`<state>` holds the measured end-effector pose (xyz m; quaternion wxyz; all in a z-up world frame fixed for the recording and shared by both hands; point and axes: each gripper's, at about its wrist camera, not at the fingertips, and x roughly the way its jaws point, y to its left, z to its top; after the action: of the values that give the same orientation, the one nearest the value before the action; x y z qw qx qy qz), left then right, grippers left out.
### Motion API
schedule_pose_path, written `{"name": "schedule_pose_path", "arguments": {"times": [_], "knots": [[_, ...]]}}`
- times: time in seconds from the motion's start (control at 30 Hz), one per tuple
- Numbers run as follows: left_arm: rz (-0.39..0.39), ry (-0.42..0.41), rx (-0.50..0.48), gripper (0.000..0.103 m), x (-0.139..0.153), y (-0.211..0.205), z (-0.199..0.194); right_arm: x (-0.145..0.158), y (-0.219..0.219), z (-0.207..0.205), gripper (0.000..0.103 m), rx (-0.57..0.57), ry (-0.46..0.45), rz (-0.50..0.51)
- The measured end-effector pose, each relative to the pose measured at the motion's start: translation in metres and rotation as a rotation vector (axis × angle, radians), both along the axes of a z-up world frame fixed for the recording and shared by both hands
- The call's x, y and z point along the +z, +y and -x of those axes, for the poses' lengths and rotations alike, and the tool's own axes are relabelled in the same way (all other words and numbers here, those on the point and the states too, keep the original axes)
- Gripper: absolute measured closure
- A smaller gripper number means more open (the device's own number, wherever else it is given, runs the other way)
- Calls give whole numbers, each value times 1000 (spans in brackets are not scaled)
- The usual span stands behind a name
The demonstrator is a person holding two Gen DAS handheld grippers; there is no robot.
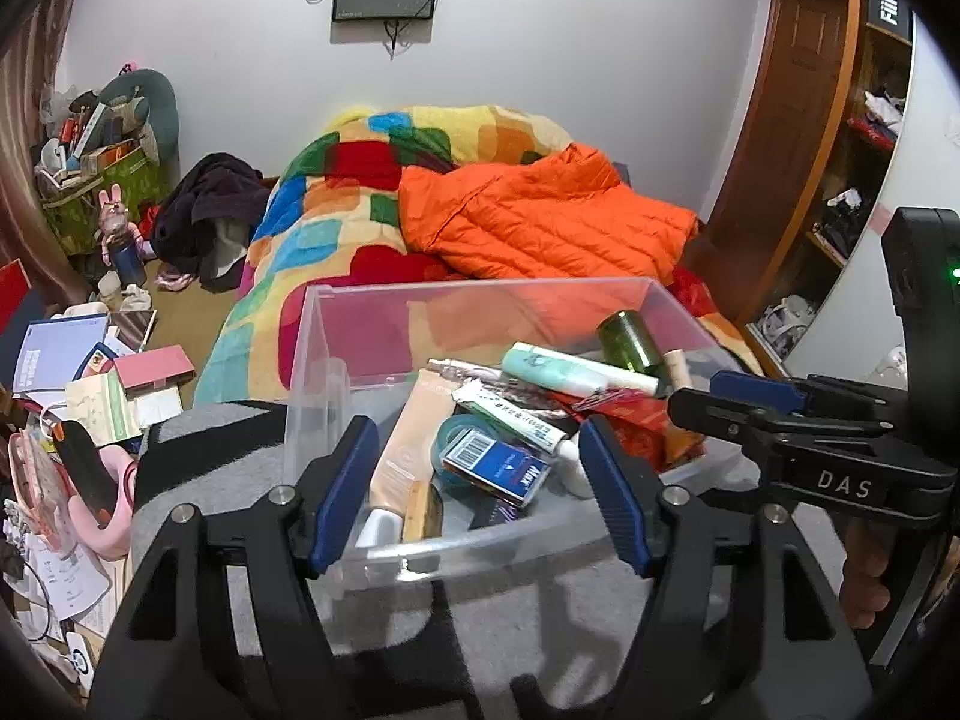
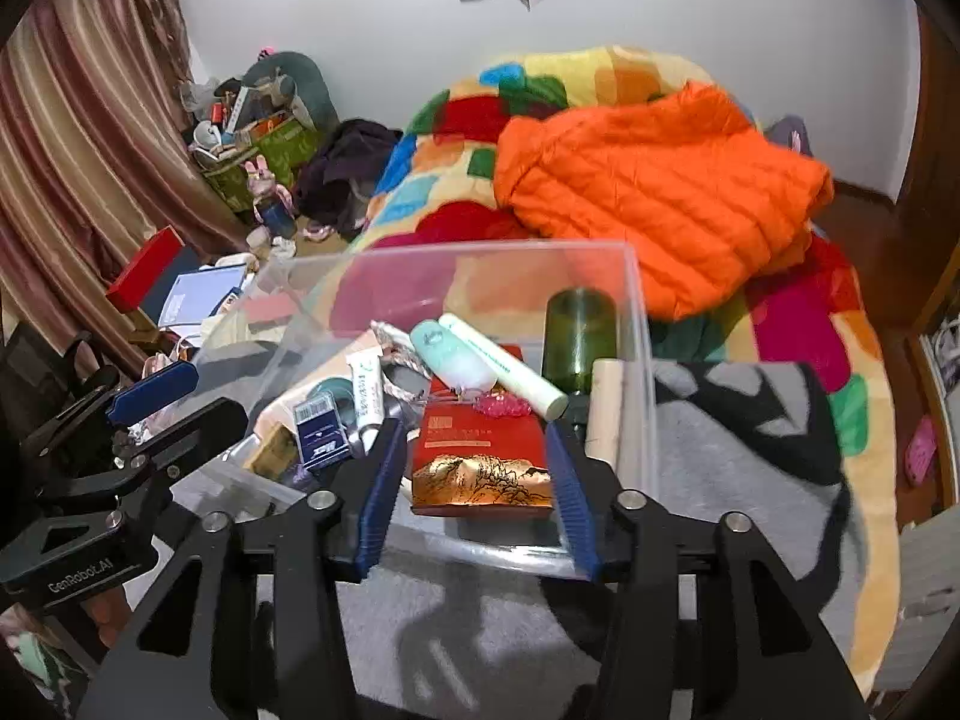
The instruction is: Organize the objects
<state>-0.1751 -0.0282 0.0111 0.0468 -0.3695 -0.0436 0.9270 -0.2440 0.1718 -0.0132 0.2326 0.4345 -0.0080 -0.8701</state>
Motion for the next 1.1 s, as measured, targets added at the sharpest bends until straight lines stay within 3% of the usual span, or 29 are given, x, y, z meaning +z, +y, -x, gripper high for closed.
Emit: {"name": "schedule_pose_path", "arguments": {"times": [0.27,0.43,0.5,0.67,0.77,1.1], "knots": [[13,80,16,19,25,2,-32,35,7,-32,54,22,110,4],[13,124,21,10,34,3,-55,41,11,-55,52,32,166,-10],[27,141,24,9,36,5,-64,41,14,-62,43,29,183,-11],[26,181,23,4,37,9,-87,38,20,-82,32,12,235,-26],[21,177,15,4,34,12,-94,37,25,-94,27,4,254,-28],[20,140,-2,4,17,22,-112,30,32,-118,26,5,247,-20]]}}
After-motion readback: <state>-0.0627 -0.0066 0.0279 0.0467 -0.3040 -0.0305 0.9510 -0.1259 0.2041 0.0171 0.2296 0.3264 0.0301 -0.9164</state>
